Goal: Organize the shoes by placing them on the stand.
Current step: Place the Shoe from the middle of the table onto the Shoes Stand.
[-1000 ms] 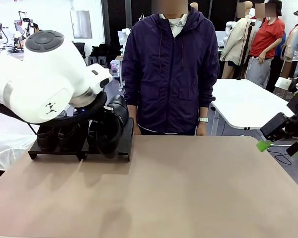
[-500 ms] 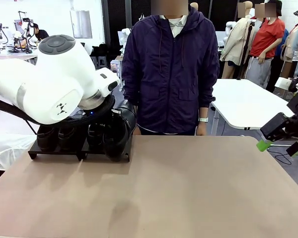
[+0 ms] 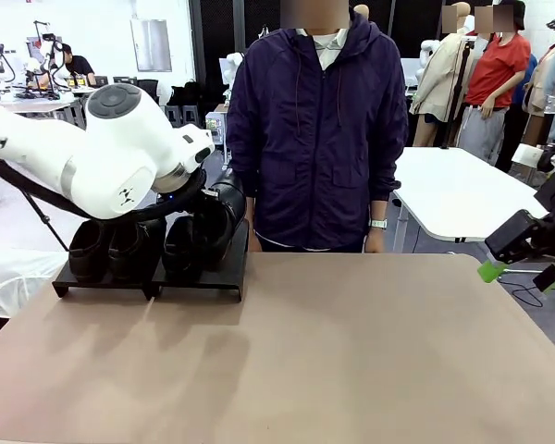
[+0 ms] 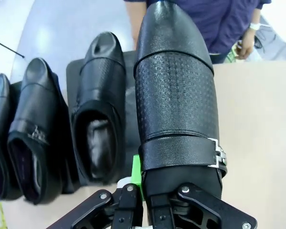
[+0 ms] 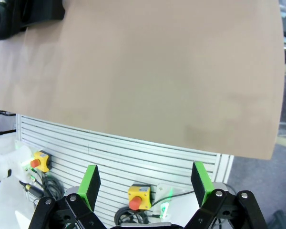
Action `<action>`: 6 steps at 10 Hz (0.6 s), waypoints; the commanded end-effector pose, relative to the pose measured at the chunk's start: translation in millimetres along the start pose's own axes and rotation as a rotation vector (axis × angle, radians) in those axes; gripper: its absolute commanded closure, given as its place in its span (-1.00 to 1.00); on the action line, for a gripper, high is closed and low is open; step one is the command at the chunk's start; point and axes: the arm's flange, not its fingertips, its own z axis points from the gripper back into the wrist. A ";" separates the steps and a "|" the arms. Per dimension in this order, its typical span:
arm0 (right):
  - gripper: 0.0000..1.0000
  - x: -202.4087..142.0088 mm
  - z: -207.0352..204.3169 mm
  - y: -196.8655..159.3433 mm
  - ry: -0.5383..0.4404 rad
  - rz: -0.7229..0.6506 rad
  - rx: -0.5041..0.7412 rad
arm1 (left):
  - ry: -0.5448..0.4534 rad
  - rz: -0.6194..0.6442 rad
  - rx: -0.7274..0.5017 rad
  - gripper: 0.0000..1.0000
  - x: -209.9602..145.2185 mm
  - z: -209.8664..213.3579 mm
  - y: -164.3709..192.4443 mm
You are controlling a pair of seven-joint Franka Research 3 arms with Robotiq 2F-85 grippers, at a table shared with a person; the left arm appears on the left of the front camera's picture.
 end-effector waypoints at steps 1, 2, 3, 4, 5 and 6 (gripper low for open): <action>-1.00 2.5 2.3 1.2 0.006 0.017 0.028 | 0.000 -0.026 0.023 1.00 23.7 -37.1 -16.3; -1.00 2.5 2.3 1.2 0.006 0.017 0.028 | -0.016 -0.032 0.014 1.00 26.7 -49.1 -20.4; -1.00 2.5 2.3 1.2 0.006 0.017 0.028 | -0.012 -0.029 0.042 1.00 27.7 -58.1 -25.3; -1.00 2.5 2.3 1.2 0.006 0.017 0.028 | 0.025 -0.019 0.060 1.00 30.1 -69.9 -26.3; -1.00 2.5 2.3 1.2 0.006 0.017 0.028 | 0.054 -0.005 0.076 1.00 32.0 -81.8 -25.0; -1.00 2.5 2.3 1.2 0.006 0.017 0.028 | 0.075 0.013 0.082 1.00 33.6 -93.7 -24.2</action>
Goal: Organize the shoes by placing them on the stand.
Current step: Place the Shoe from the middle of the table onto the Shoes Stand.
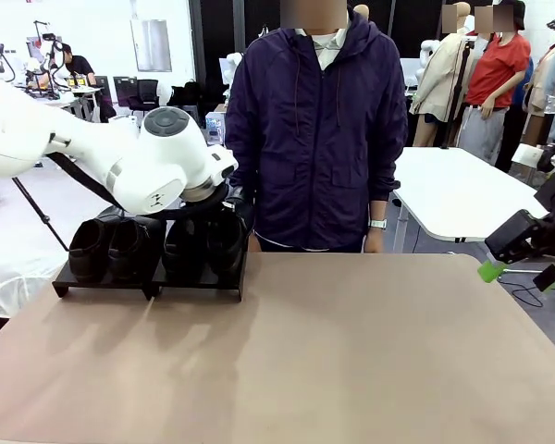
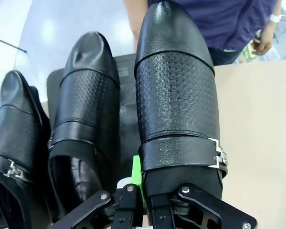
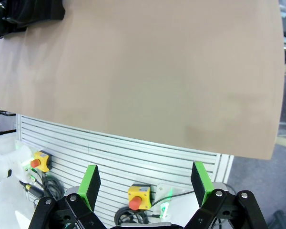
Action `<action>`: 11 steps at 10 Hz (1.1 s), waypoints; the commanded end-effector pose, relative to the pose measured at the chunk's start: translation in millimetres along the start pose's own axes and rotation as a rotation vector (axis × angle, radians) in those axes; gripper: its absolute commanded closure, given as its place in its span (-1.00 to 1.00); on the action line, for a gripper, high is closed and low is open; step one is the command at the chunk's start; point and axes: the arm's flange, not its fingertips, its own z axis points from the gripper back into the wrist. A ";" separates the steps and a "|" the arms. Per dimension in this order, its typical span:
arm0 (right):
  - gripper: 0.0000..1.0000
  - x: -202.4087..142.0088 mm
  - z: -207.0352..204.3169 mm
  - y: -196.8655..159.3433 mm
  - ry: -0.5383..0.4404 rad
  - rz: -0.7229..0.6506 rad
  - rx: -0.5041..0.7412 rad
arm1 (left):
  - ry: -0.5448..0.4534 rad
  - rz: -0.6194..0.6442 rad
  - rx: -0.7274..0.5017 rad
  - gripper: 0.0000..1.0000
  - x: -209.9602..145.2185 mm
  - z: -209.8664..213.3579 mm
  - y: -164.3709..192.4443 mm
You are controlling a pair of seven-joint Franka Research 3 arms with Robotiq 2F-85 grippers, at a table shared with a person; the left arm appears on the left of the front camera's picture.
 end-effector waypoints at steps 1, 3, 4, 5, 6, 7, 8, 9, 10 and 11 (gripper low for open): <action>-1.00 2.4 2.2 1.2 0.006 0.017 0.028 | 0.010 0.042 0.047 1.00 13.3 -13.1 -7.5; -1.00 2.4 2.2 1.2 0.006 0.017 0.028 | 0.028 0.060 0.056 1.00 13.7 -21.8 -6.1; -1.00 2.4 2.2 1.2 0.006 0.017 0.028 | 0.024 0.071 0.077 1.00 12.9 -23.3 -3.8; -1.00 2.4 2.2 1.2 0.006 0.017 0.028 | 0.014 0.079 0.090 1.00 11.9 -24.3 -0.7; -1.00 2.4 2.2 1.2 0.006 0.017 0.028 | 0.002 0.081 0.104 1.00 10.4 -25.3 2.9; -1.00 2.4 2.2 1.2 0.006 0.017 0.028 | 0.006 0.072 0.106 1.00 8.5 -27.5 4.7; -1.00 2.4 2.2 1.2 0.006 0.017 0.028 | 0.021 0.060 0.106 1.00 6.7 -30.2 4.5; -1.00 2.4 2.2 1.2 0.006 0.017 0.028 | 0.033 0.054 0.104 1.00 6.1 -32.2 4.0; -1.00 2.4 2.2 1.2 0.006 0.017 0.028 | 0.036 0.055 0.107 0.11 6.1 -33.0 3.6; -1.00 2.4 2.2 1.2 0.006 0.017 0.028 | 0.039 0.053 0.109 -1.00 7.0 -32.3 4.0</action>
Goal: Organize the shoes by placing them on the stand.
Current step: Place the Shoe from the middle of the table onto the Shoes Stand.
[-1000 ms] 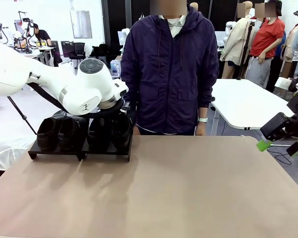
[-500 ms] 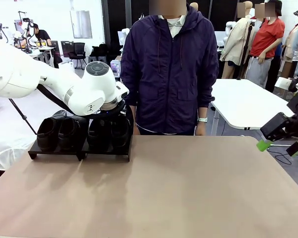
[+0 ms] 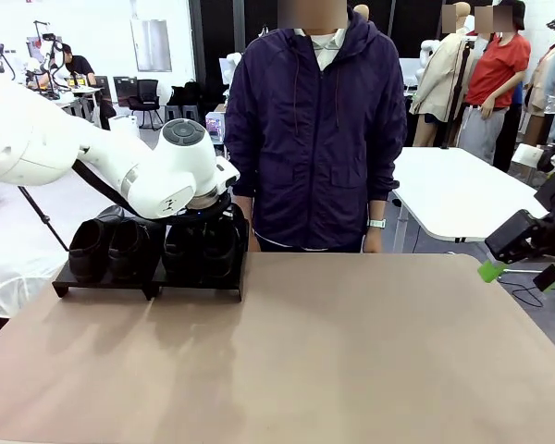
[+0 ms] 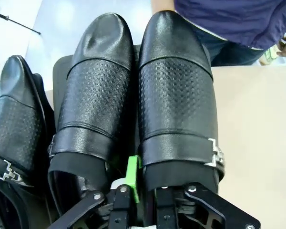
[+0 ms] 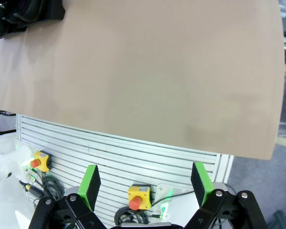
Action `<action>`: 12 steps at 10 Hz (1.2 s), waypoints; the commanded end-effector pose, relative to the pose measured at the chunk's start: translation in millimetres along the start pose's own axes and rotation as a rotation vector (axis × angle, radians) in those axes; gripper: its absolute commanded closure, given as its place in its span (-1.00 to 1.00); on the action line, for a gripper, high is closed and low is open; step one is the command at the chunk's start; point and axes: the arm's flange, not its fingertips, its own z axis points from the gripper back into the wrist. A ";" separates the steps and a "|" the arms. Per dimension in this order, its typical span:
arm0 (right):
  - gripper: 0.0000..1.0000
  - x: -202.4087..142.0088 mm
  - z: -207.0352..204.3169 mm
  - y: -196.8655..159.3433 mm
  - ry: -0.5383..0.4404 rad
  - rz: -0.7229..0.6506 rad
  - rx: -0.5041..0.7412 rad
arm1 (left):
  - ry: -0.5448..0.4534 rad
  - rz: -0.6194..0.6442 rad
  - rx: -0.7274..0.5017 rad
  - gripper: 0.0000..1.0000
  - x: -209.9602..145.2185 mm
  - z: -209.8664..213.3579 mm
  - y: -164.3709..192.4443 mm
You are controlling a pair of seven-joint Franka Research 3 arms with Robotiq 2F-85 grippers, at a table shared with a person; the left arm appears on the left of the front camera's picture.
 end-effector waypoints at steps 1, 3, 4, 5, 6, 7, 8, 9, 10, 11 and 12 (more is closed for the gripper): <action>-1.00 2.4 2.2 1.1 0.006 0.017 0.028 | -0.011 0.010 0.023 -1.00 3.4 3.3 -0.3; -1.00 2.4 2.2 1.1 0.006 0.017 0.028 | -0.025 0.001 0.042 -1.00 6.5 10.6 5.1; -1.00 2.4 2.2 1.1 0.006 0.017 0.028 | -0.034 -0.016 0.056 -1.00 9.4 18.0 7.2; -1.00 2.4 2.2 1.1 0.006 0.017 0.028 | -0.019 -0.045 0.049 -1.00 10.3 33.7 8.9; -1.00 2.4 2.2 1.1 0.006 0.017 0.028 | 0.041 -0.068 0.035 -1.00 7.4 56.2 8.8; -1.00 2.4 2.2 1.1 0.006 0.017 0.028 | 0.095 -0.098 0.003 -1.00 0.9 83.2 10.6; -1.00 2.4 2.2 1.1 0.006 0.017 0.028 | 0.123 -0.144 -0.049 -1.00 -5.5 104.1 15.0; -1.00 2.4 2.2 1.1 0.006 0.017 0.028 | 0.122 -0.144 -0.050 -1.00 -10.2 121.4 22.3; -1.00 2.4 2.2 1.1 0.006 0.017 0.028 | 0.148 -0.136 -0.070 -1.00 -14.7 139.1 37.6; -1.00 2.4 2.2 1.1 0.006 0.017 0.028 | 0.252 -0.178 -0.192 -1.00 -22.6 159.6 60.4; -1.00 2.4 2.2 1.1 0.006 0.017 0.028 | 0.357 -0.155 -0.265 -1.00 -32.1 175.0 86.0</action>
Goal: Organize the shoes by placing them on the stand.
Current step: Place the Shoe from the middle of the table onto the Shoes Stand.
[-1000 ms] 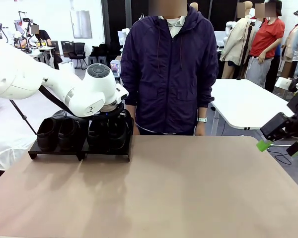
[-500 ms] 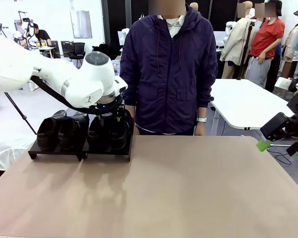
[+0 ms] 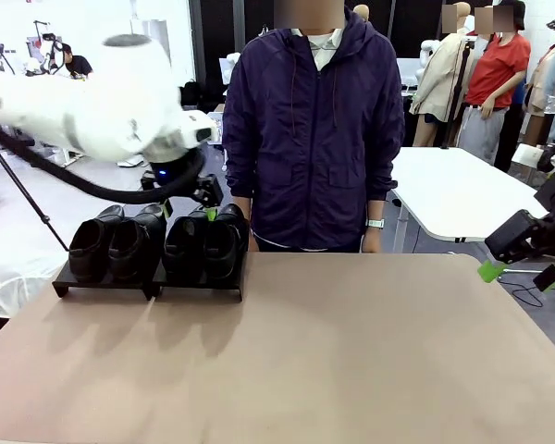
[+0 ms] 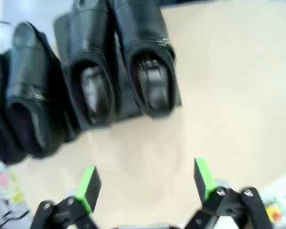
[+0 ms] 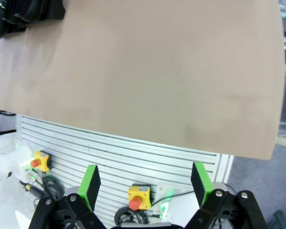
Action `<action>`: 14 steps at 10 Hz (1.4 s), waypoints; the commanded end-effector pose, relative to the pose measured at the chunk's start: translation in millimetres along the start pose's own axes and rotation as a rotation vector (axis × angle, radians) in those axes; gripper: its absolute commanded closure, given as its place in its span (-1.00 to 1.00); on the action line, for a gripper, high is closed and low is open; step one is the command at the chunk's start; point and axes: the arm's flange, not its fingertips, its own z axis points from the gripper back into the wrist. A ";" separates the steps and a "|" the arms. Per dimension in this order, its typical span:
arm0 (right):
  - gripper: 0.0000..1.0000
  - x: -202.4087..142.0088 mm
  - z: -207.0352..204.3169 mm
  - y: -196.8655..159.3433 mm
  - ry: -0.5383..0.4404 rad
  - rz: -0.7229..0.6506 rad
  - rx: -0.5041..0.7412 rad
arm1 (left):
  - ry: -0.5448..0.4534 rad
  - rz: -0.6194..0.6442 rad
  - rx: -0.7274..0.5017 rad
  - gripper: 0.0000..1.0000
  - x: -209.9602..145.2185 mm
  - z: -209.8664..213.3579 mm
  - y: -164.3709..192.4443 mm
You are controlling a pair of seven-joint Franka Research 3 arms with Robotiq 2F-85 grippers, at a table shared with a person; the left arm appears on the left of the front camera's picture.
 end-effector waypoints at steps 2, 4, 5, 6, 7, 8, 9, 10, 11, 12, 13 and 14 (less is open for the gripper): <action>-1.00 2.3 2.4 1.2 0.006 0.017 0.028 | 0.162 -0.049 -0.272 -1.00 -64.1 50.3 79.4; -1.00 2.3 2.4 1.2 0.006 0.017 0.028 | 0.079 0.033 -0.419 -1.00 -125.9 82.0 126.3; -1.00 2.3 2.4 1.2 0.006 0.017 0.028 | 0.048 0.129 -0.493 -1.00 -163.7 90.0 148.5; -1.00 2.3 2.4 1.2 0.006 0.017 0.028 | 0.013 0.196 -0.529 -1.00 -194.1 88.6 160.0; -1.00 2.3 2.4 1.2 0.006 0.017 0.028 | -0.029 0.265 -0.549 -1.00 -227.3 80.2 167.3; -1.00 2.3 2.4 1.2 0.006 0.017 0.028 | -0.050 0.309 -0.578 -1.00 -255.0 63.5 171.9; -1.00 2.3 2.4 1.2 0.006 0.017 0.028 | -0.042 0.300 -0.607 -1.00 -262.8 49.0 172.4; -1.00 2.3 2.4 1.2 0.006 0.017 0.028 | 0.046 0.253 -0.588 -1.00 -251.0 34.2 170.9; -1.00 2.3 2.4 1.2 0.006 0.017 0.028 | 0.002 0.309 -0.575 -1.00 -257.9 62.5 181.7; -1.00 2.3 2.4 1.2 0.006 0.017 0.028 | 0.002 0.309 -0.575 -1.00 -257.9 62.5 181.7; -1.00 2.3 2.4 1.2 0.006 0.017 0.028 | 0.002 0.309 -0.575 -1.00 -257.9 62.5 181.7; -1.00 2.3 2.4 1.2 0.006 0.017 0.028 | 0.002 0.309 -0.575 -1.00 -257.9 62.5 181.7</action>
